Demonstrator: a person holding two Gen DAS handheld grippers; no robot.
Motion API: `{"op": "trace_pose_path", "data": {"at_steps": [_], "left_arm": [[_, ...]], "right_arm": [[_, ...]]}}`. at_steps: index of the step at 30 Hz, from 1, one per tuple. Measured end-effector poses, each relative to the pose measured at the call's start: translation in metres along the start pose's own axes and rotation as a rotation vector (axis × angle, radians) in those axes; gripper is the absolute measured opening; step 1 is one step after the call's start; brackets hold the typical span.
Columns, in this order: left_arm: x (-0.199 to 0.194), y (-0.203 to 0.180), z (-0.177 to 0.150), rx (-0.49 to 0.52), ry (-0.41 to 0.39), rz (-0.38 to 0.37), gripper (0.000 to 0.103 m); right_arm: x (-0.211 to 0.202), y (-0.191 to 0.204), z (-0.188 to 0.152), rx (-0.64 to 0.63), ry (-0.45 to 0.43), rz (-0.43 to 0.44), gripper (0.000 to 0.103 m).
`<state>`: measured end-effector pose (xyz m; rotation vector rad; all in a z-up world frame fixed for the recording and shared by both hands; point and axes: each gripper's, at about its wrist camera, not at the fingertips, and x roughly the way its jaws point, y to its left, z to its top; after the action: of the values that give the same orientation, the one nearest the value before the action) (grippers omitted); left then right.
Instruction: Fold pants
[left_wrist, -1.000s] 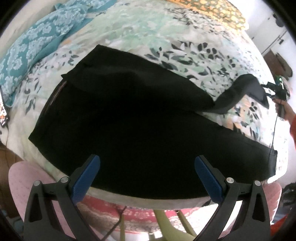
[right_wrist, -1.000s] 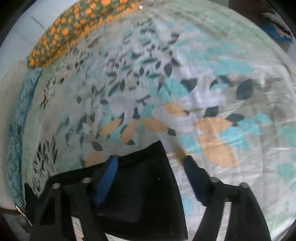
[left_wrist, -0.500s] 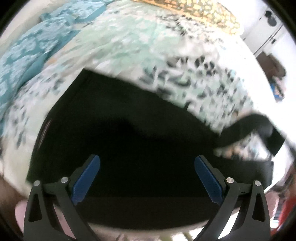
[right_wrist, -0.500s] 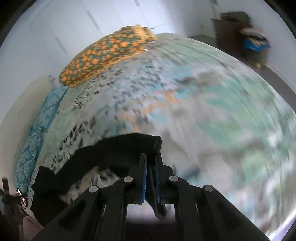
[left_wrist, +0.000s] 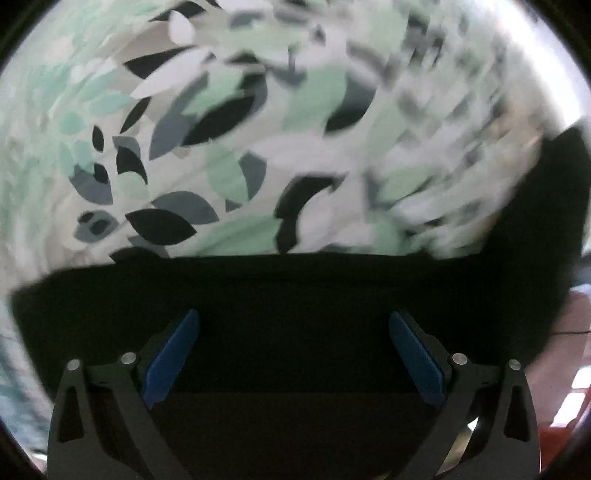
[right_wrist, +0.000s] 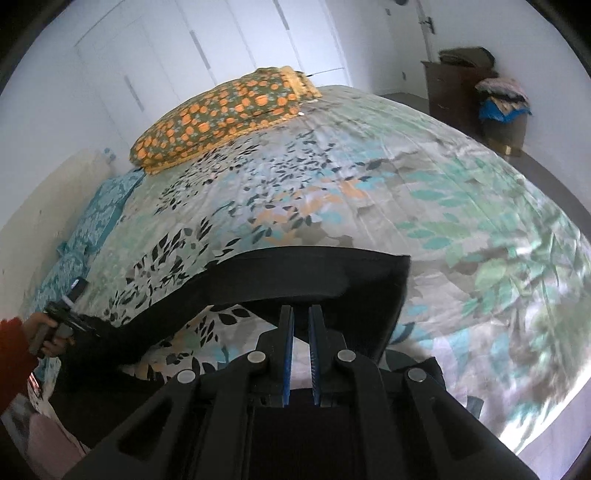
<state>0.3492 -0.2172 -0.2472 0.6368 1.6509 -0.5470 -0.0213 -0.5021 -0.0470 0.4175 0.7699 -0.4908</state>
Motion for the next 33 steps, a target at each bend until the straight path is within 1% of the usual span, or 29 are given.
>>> {"op": "trace_pose_path", "data": {"at_steps": [1,2,3,4,5,6,7,8,9,10,11,13,15,19,20,21,22,23,25,26,27,28,29,30,31,32,33], "left_arm": [[0.005,-0.005,-0.001,-0.005,-0.011,0.039,0.096],[0.003,-0.009,-0.003,-0.023,-0.044,0.039,0.089],[-0.004,-0.013,-0.006,-0.029,-0.086,0.037,0.064],[-0.013,-0.016,-0.007,-0.035,-0.12,0.051,0.029],[-0.02,-0.013,-0.009,-0.064,-0.144,0.076,0.009],[-0.026,-0.008,-0.01,-0.104,-0.157,0.068,0.004],[-0.031,0.0,-0.012,-0.149,-0.172,0.039,0.002],[-0.037,0.006,-0.015,-0.189,-0.201,0.021,0.002],[-0.043,0.011,-0.019,-0.217,-0.233,0.011,0.002],[-0.053,0.016,-0.024,-0.25,-0.278,-0.001,0.001],[-0.058,0.019,-0.029,-0.272,-0.303,-0.01,0.001],[-0.069,0.026,-0.034,-0.313,-0.345,-0.021,0.001],[-0.078,0.03,-0.039,-0.342,-0.376,-0.023,0.001],[-0.082,0.038,-0.044,-0.379,-0.403,-0.03,0.001],[-0.08,0.037,-0.046,-0.393,-0.412,-0.03,0.001],[-0.081,0.039,-0.047,-0.406,-0.422,-0.03,0.001],[-0.081,0.041,-0.044,-0.428,-0.442,-0.028,0.001],[-0.085,0.046,-0.044,-0.464,-0.479,-0.019,0.001],[-0.102,0.061,-0.043,-0.55,-0.581,0.008,0.001],[-0.114,0.074,-0.043,-0.602,-0.642,0.031,0.0],[-0.127,0.084,-0.044,-0.645,-0.703,0.076,0.0],[-0.139,0.093,-0.044,-0.681,-0.767,0.119,0.0],[-0.148,0.102,-0.043,-0.72,-0.812,0.148,0.0],[-0.152,0.111,-0.04,-0.75,-0.828,0.155,0.0],[-0.153,0.118,-0.036,-0.779,-0.834,0.161,0.0],[-0.153,0.125,-0.033,-0.805,-0.835,0.161,0.0],[-0.151,0.131,-0.034,-0.834,-0.829,0.152,0.0]], "right_arm": [[0.001,0.004,0.0,-0.016,0.003,-0.001,0.009],[0.001,0.006,0.0,-0.025,0.005,0.0,0.009],[0.004,0.007,0.001,-0.033,0.009,0.001,0.009],[0.005,0.007,0.002,-0.031,0.011,0.0,0.009],[0.009,0.002,0.004,-0.016,0.015,-0.005,0.01],[0.014,-0.006,0.007,0.018,0.026,-0.007,0.011],[0.018,-0.016,0.01,0.059,0.038,-0.001,0.013],[0.024,-0.027,0.012,0.107,0.053,0.012,0.024],[0.031,-0.043,0.014,0.165,0.072,0.021,0.044],[0.04,-0.061,0.016,0.225,0.089,0.016,0.053],[0.048,-0.074,0.017,0.262,0.111,0.025,0.063],[0.063,-0.095,0.02,0.325,0.149,0.038,0.063],[0.085,-0.114,0.023,0.379,0.208,0.068,0.063],[0.118,-0.127,0.034,0.357,0.223,0.01,0.063],[0.128,-0.13,0.035,0.363,0.236,0.012,0.062],[0.141,-0.134,0.036,0.37,0.264,0.023,0.029],[0.149,-0.134,0.039,0.355,0.287,0.013,0.007],[0.153,-0.127,0.048,0.314,0.292,-0.021,0.008],[0.149,-0.108,0.073,0.22,0.24,-0.044,0.008],[0.145,-0.095,0.093,0.165,0.201,-0.051,0.008],[0.141,-0.077,0.124,0.099,0.141,-0.077,0.008],[0.14,-0.065,0.146,0.063,0.101,-0.088,0.008],[0.143,-0.051,0.175,0.02,0.062,-0.093,0.008],[0.151,-0.036,0.198,-0.024,0.047,-0.112,0.008],[0.159,-0.025,0.213,-0.066,0.042,-0.134,0.008],[0.176,-0.006,0.236,-0.142,0.045,-0.184,0.008],[0.189,0.007,0.25,-0.203,0.044,-0.22,0.008]]}}
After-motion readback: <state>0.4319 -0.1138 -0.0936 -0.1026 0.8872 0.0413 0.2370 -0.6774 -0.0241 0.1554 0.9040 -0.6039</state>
